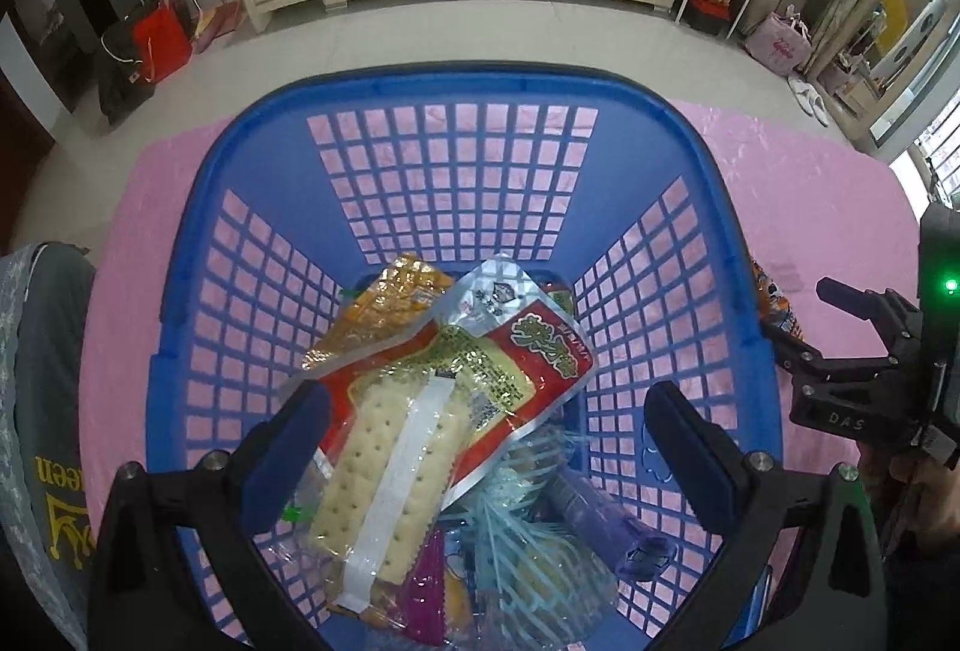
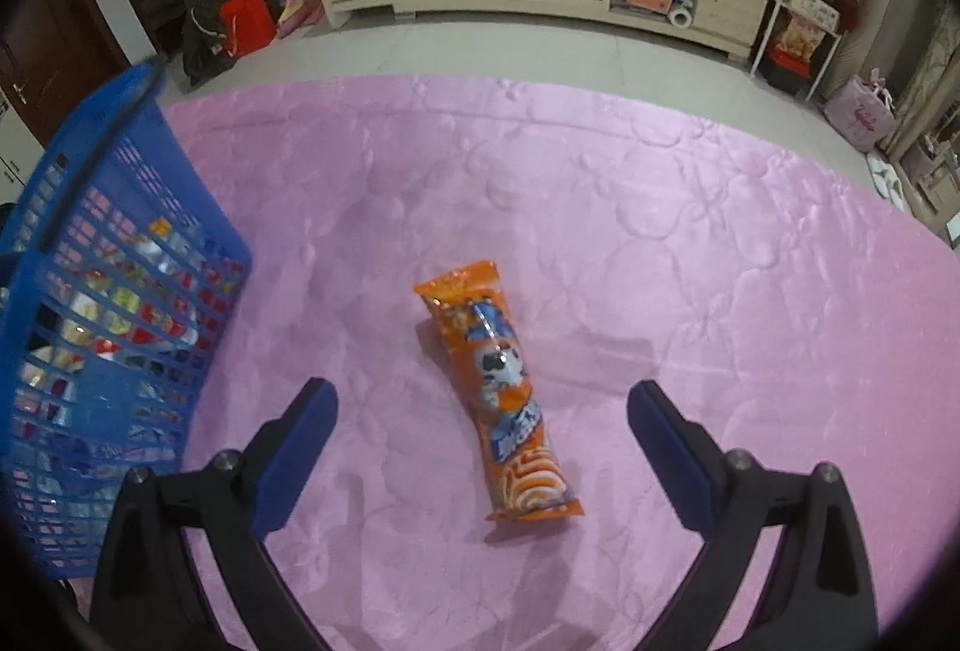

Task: Organize snacks
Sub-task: 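Grasp the orange snack stick with the right gripper and lift it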

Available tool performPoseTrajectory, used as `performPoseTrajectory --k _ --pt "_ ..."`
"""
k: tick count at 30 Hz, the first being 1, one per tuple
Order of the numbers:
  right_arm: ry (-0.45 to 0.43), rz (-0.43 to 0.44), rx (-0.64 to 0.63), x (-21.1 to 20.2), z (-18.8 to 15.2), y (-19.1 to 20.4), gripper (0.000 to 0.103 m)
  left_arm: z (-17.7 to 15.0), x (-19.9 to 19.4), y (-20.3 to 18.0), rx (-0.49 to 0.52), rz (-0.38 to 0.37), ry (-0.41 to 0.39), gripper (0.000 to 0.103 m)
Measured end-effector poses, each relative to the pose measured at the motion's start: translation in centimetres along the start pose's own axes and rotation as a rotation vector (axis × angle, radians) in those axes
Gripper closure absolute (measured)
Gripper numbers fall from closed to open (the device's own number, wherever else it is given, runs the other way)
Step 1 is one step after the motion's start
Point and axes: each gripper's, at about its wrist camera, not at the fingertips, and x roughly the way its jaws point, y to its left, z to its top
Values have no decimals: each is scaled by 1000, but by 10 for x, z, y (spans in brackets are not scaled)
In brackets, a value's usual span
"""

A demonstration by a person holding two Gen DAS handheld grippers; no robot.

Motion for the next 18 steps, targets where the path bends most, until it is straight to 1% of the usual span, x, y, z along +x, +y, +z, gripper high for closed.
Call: performPoseTrajectory --k 1,2,3,4,6,8,9,11,14,18 --pt "3 3 3 1 -1 -2 5 1 1 0 4 -5 2 0" --pt "8 21 5 3 -2 -3 12 1 1 -1 8 -5 1 0" --pt "13 34 4 4 -4 -4 21 1 1 -3 14 2 -2 0" --pt "20 29 -1 5 -4 -4 26 1 1 -4 17 6 -6 0" --pt "37 23 -28 10 -6 -2 42 -1 1 -6 14 1 -1 0" --pt "72 27 -38 17 -10 -1 52 -2 0 -7 14 3 0 0" --pt "60 22 -53 14 -11 1 68 -2 0 -9 18 6 0 0" --pt "56 19 -66 8 -12 1 86 0 -3 -13 28 16 -6 0" --pt "11 52 -64 -14 -15 1 86 -2 -15 -14 34 25 -38 0" --pt "-47 53 -87 -59 -19 8 86 -9 -37 -16 31 -4 -67 0"
